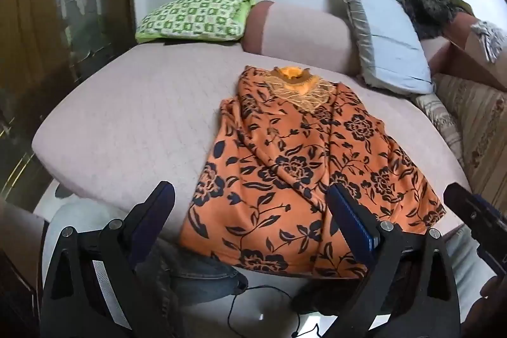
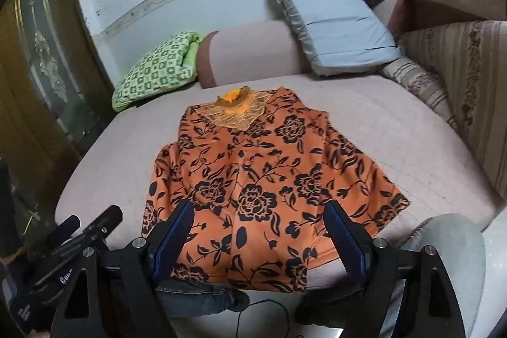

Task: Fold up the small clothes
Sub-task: 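Move both grippers toward the hem of the orange floral blouse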

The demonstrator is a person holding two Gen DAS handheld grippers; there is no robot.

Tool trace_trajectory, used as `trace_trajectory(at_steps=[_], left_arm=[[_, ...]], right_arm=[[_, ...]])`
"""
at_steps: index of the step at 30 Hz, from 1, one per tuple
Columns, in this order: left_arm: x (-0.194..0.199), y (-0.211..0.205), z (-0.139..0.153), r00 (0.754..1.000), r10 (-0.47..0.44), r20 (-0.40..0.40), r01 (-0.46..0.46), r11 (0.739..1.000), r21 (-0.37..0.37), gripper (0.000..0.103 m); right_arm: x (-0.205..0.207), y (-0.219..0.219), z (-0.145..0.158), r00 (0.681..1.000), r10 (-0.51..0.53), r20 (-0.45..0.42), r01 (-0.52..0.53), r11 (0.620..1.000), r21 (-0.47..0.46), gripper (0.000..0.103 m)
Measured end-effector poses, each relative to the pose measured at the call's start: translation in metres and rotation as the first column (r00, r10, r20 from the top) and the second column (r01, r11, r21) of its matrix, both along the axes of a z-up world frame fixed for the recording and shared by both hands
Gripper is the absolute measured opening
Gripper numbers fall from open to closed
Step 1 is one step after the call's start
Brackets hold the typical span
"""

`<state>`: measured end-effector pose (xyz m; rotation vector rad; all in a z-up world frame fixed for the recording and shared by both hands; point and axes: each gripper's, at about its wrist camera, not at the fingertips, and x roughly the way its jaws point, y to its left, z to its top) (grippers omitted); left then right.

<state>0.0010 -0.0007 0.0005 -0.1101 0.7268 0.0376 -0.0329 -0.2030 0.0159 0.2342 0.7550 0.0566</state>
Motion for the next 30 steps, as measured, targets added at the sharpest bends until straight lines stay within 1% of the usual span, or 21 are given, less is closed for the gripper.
trace_trajectory(at_steps=[1, 3, 6, 7, 8, 10, 11, 12, 15, 17, 18, 21, 22, 24, 28, 30], left_arm=[[0.003, -0.001, 0.001, 1.000, -0.013, 0.004, 0.013, 1.000, -0.001, 0.097], [0.010, -0.002, 0.004, 0.999, -0.039, 0.009, 0.039, 0.999, -0.013, 0.097], [0.022, -0.001, 0.008, 0.997, -0.069, 0.033, 0.070, 0.997, -0.031, 0.097], [0.027, -0.001, 0.009, 0.996, -0.083, 0.041, 0.084, 0.996, -0.039, 0.097], [0.031, -0.005, 0.009, 0.994, -0.092, 0.060, 0.095, 0.994, -0.062, 0.097], [0.039, -0.006, 0.010, 0.990, -0.117, 0.076, 0.121, 0.991, -0.054, 0.097], [0.044, 0.001, 0.003, 0.990, -0.126, 0.058, 0.128, 0.991, -0.030, 0.097], [0.047, 0.003, 0.002, 0.990, -0.127, 0.065, 0.129, 0.991, -0.028, 0.097], [0.056, 0.012, -0.009, 0.990, -0.137, 0.042, 0.140, 0.988, -0.066, 0.097], [0.060, 0.015, -0.014, 0.989, -0.149, 0.025, 0.151, 0.986, -0.074, 0.097], [0.062, 0.015, -0.015, 0.988, -0.151, 0.018, 0.152, 0.986, -0.067, 0.097], [0.064, 0.013, -0.019, 0.988, -0.150, 0.030, 0.151, 0.988, -0.038, 0.097], [0.064, 0.013, -0.021, 0.989, -0.145, 0.034, 0.145, 0.989, -0.001, 0.097], [0.064, 0.014, -0.024, 0.989, -0.144, 0.023, 0.143, 0.989, 0.028, 0.097], [0.067, 0.013, -0.030, 0.990, -0.143, -0.009, 0.143, 0.988, 0.058, 0.097], [0.068, 0.011, -0.032, 0.989, -0.144, -0.016, 0.145, 0.988, 0.060, 0.097]], right_arm=[[-0.003, 0.007, 0.006, 1.000, -0.014, 0.000, 0.014, 1.000, -0.017, 0.083], [-0.005, 0.010, 0.009, 0.999, -0.033, 0.010, 0.033, 0.999, -0.043, 0.083], [-0.001, 0.015, 0.016, 0.998, -0.063, 0.018, 0.064, 0.996, -0.063, 0.083], [-0.003, 0.016, 0.018, 0.996, -0.073, 0.041, 0.076, 0.994, -0.079, 0.083], [-0.002, 0.018, 0.018, 0.996, -0.086, 0.037, 0.089, 0.992, -0.091, 0.083], [0.002, 0.023, 0.018, 0.994, -0.109, 0.024, 0.111, 0.987, -0.120, 0.083], [0.004, 0.025, 0.019, 0.993, -0.117, 0.018, 0.119, 0.984, -0.132, 0.083], [0.006, 0.028, 0.017, 0.992, -0.127, 0.007, 0.127, 0.982, -0.139, 0.083], [0.010, 0.030, 0.014, 0.985, -0.170, -0.011, 0.167, 0.976, -0.138, 0.083], [0.010, 0.035, 0.012, 0.980, -0.197, -0.039, 0.190, 0.971, -0.145, 0.083], [0.011, 0.038, 0.011, 0.978, -0.203, -0.052, 0.194, 0.970, -0.144, 0.083], [0.014, 0.048, 0.010, 0.975, -0.208, -0.082, 0.193, 0.968, -0.162, 0.083], [0.015, 0.051, 0.010, 0.974, -0.210, -0.089, 0.193, 0.966, -0.174, 0.083], [0.015, 0.054, 0.010, 0.973, -0.212, -0.094, 0.193, 0.966, -0.174, 0.083], [0.013, 0.055, 0.010, 0.976, -0.197, -0.087, 0.180, 0.969, -0.171, 0.083], [0.013, 0.051, 0.009, 0.977, -0.198, -0.084, 0.184, 0.971, -0.154, 0.083]])
